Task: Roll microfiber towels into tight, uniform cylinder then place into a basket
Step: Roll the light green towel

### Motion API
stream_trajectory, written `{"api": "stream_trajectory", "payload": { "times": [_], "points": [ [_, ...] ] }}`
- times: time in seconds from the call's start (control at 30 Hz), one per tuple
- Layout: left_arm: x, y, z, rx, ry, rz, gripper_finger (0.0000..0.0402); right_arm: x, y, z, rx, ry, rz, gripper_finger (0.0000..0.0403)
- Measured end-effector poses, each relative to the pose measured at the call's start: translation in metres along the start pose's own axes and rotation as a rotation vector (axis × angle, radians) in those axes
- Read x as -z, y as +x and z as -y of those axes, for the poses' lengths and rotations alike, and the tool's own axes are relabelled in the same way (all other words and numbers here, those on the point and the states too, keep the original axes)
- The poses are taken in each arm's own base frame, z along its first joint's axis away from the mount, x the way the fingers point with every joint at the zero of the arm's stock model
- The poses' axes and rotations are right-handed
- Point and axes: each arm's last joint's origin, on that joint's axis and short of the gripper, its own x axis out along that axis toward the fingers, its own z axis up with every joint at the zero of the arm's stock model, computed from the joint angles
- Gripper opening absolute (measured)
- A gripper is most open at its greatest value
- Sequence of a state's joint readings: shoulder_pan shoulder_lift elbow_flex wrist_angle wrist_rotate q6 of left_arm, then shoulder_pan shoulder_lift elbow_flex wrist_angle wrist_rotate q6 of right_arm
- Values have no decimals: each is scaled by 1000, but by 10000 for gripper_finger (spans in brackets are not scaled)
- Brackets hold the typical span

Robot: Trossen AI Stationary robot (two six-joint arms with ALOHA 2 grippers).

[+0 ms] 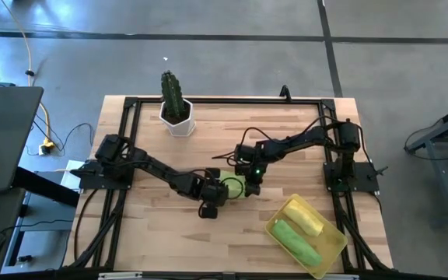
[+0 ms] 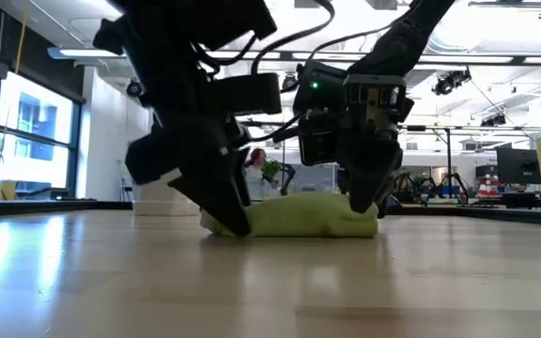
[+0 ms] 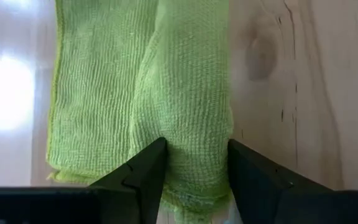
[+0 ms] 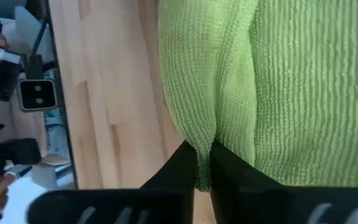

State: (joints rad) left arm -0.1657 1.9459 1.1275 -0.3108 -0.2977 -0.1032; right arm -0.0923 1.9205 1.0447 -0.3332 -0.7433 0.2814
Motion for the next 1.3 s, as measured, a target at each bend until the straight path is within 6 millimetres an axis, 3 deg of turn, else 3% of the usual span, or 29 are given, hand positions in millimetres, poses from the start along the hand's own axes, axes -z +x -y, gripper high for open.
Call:
{"api": "stream_trajectory", "payload": {
  "times": [0.23,0.4,0.67,0.87,1.03,1.3],
  "points": [
    [0,7,-9,95,-76,-31,95,2,1,-2,33,-100,-11,99],
    [0,9,-14,239,-204,-64,45,9,-16,-3,66,-105,-46,145],
    [0,13,-27,391,-418,-127,31,20,-36,-34,254,-297,-33,138],
    [1,17,-42,469,-511,-151,31,36,-11,-57,495,-534,-4,133],
    [2,23,-58,537,-587,-176,30,49,8,-69,681,-622,23,133],
    [7,34,-70,618,-669,-222,30,68,16,-104,946,-734,131,132]
  ]
}}
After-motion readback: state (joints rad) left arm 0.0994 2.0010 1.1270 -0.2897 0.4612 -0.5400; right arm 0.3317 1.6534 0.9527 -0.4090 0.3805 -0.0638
